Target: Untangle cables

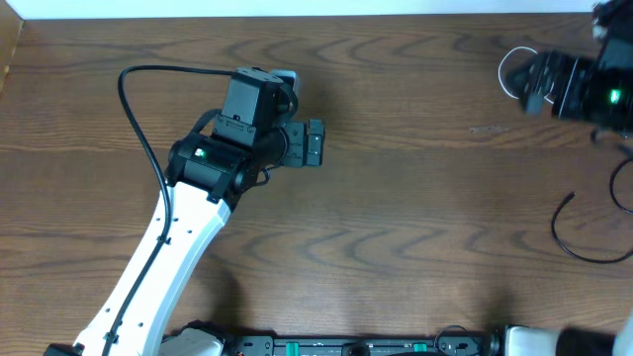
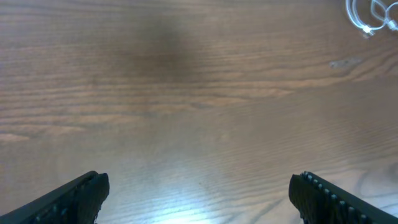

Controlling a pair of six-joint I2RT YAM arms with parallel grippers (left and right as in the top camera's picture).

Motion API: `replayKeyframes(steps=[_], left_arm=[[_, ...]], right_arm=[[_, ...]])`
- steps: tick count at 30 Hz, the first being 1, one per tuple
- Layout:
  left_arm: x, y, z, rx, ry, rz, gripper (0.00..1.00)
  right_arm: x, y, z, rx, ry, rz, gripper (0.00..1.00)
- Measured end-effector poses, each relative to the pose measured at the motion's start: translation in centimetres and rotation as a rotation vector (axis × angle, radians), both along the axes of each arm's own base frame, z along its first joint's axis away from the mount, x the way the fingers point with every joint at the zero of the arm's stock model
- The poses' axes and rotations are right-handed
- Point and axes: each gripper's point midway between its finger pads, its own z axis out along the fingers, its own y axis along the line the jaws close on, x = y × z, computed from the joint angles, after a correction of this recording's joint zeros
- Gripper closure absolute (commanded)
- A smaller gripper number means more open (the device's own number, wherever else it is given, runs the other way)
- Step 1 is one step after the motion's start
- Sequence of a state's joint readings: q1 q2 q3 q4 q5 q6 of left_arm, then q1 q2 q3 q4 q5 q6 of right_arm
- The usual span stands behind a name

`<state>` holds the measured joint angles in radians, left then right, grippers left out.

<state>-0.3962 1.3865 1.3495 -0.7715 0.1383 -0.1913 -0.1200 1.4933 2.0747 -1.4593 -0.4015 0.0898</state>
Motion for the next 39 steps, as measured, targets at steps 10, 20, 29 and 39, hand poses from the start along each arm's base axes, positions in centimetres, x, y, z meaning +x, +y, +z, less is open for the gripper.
replayKeyframes(steps=[10,20,29,39], left_arm=[[-0.2,0.3,-0.2,0.020,0.007,0.001,0.02],[-0.1,0.3,-0.2,0.020,0.006,0.001,0.02],[-0.1,0.3,-0.2,0.020,0.006,0.001,0.02],[-0.1,0.3,-0.2,0.021,0.006,0.002,0.02]], right_arm=[[-10.1,1.8,2.7,-0.107,-0.059,0.067,0.01],[-11.3,1.6,2.1,-0.117,-0.024,0.060,0.01],[-11.0,0.7,2.0,-0.158,-0.022,0.027,0.01],[-6.1,0.6,-1.6,-0.217,-0.213,0.028,0.01]])
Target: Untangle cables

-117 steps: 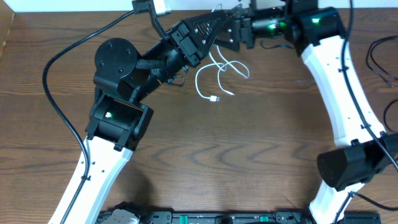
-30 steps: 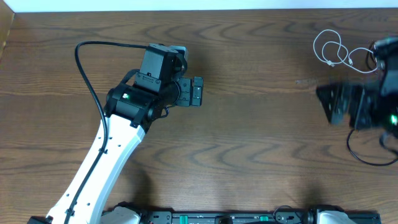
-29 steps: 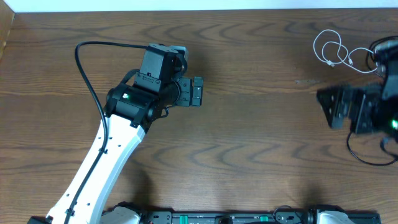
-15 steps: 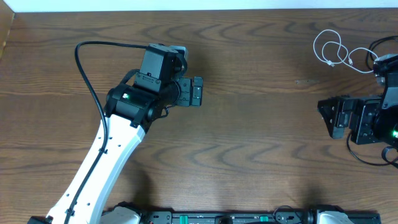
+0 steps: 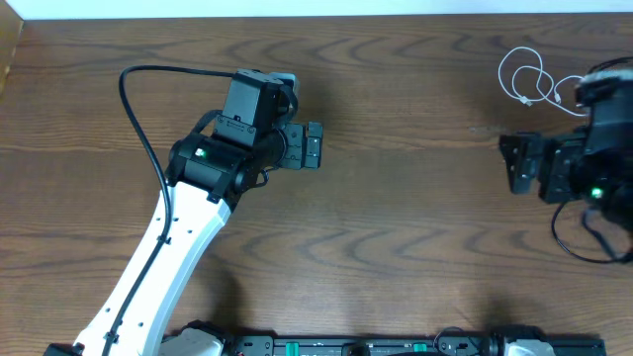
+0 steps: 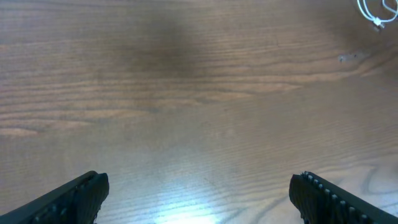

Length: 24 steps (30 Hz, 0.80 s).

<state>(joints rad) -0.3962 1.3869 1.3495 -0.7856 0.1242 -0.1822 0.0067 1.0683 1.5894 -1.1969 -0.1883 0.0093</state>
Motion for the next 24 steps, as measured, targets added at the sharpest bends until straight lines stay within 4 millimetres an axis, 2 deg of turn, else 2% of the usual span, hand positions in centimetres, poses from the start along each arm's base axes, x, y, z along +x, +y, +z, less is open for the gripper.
replayKeyframes(steps=[3,7,10,14,20,24], left_arm=[[0.0,0.0,0.0,0.000,0.000,0.000,0.02],[0.0,0.0,0.0,0.000,0.000,0.000,0.02],[0.0,0.0,0.0,0.001,0.002,0.000,0.02],[0.0,0.0,0.0,0.000,0.001,0.000,0.02],[0.0,0.0,0.0,0.000,0.001,0.000,0.02],[0.0,0.0,0.0,0.000,0.001,0.000,0.02]], right_arm=[[0.7,-0.1,-2.4,-0.009,-0.100,-0.004,0.01],[0.6,-0.4,-5.2,-0.015,-0.285,-0.014,0.01],[0.2,-0.4,-6.3,-0.017,-0.392,-0.019,0.01],[-0.9,-0.6,-9.3,-0.021,-0.478,-0.025,0.01],[-1.6,-0.9,-12.5,-0.024,-0.613,-0.045,0.01],[-1.7,-1.3,-15.2,0.011,-0.643,-0.086,0.01]])
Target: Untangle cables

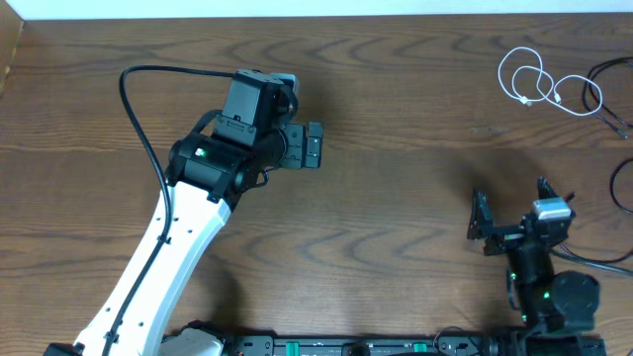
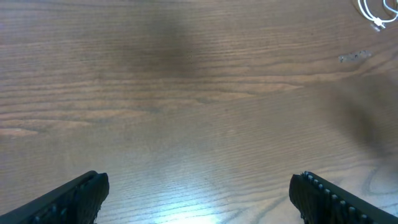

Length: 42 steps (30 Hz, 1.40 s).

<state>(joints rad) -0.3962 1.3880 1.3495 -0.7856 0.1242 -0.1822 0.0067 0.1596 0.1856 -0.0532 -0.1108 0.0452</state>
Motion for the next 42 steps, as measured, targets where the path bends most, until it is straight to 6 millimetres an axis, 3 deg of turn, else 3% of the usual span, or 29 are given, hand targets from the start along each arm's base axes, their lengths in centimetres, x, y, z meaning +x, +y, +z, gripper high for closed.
replayKeyframes(steps=[11,42], left_arm=[[0.0,0.0,0.0,0.000,0.000,0.000,0.02],[-0.3,0.5,-0.3,0.022,0.015,0.011,0.02]], right_arm=[[-0.1,-0.4,-5.8,0.070,0.058,-0.032,0.01],[-0.1,-0.5,-5.8,0.068,0.054,-0.041,0.01]])
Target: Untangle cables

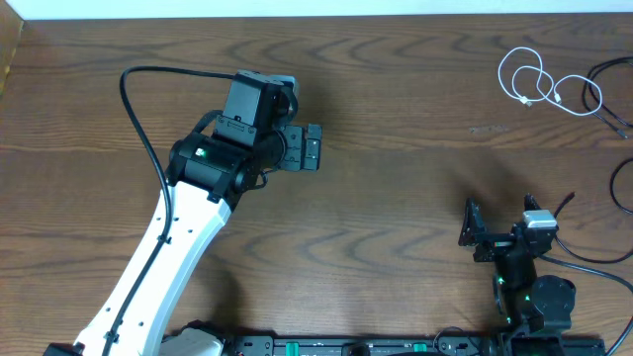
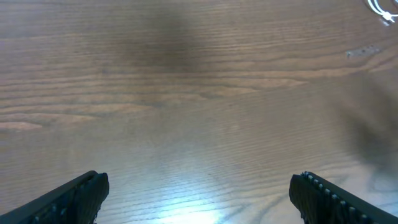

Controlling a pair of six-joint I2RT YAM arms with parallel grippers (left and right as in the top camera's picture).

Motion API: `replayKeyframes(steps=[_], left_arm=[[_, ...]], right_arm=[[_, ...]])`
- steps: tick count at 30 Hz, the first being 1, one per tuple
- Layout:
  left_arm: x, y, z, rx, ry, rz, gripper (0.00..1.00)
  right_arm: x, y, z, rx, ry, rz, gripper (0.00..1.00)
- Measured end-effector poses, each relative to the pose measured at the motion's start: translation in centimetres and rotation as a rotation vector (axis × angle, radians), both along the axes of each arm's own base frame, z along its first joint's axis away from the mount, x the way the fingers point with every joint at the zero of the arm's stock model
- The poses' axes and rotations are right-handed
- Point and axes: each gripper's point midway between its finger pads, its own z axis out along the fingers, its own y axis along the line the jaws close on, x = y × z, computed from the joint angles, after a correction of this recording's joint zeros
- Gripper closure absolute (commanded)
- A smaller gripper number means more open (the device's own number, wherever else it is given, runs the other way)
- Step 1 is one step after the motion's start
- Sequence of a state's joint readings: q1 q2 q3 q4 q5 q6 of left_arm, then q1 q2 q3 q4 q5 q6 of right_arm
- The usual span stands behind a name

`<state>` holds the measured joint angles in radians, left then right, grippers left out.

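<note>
A thin white cable (image 1: pixel 530 79) lies in loose loops at the table's far right. Just right of it lies a black cable (image 1: pixel 599 96), with more black cable (image 1: pixel 582 256) curving near the right edge. My left gripper (image 1: pixel 311 148) hovers open over bare wood at centre left, far from both cables. In the left wrist view its fingers (image 2: pixel 76 198) stand wide apart with nothing between them, and only a tip of the white cable (image 2: pixel 380 9) shows. My right gripper (image 1: pixel 472 230) sits low near the front right, pointing left, jaws apart and empty.
The wooden table (image 1: pixel 396 198) fills the view, with a white wall along its far edge. The left arm's own black cord (image 1: pixel 138 119) arcs over the left side. The robot's base rail (image 1: pixel 346 346) runs along the front edge.
The right arm has settled slightly lower and to the left near the front edge. The left wrist view has shifted a little, so less white cable shows. The cables lie unchanged.
My right gripper was first at the far right over the white cable's loops. Then it was lower and the white cable lay free on the table. After that the right arm was folded back near the front edge, where it stays. The left gripper stayed open and nearly still.
</note>
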<state>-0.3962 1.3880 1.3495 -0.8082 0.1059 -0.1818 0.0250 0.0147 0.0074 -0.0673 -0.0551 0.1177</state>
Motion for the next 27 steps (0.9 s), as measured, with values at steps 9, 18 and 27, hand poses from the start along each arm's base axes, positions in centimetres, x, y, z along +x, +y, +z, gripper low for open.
replayKeyframes(steps=[9,18,27], left_arm=[[0.9,1.3,0.2,0.016,-0.025,0.045,0.02],[3.6,4.8,4.9,-0.055,-0.311,0.105,0.02],[0.7,8.7,7.8,-0.114,-0.614,0.092,0.02]], right_arm=[[0.0,0.0,0.0,0.000,0.000,0.000,0.01],[0.0,0.0,0.0,0.000,0.000,0.000,0.01],[0.0,0.0,0.0,0.000,-0.002,0.000,0.01]])
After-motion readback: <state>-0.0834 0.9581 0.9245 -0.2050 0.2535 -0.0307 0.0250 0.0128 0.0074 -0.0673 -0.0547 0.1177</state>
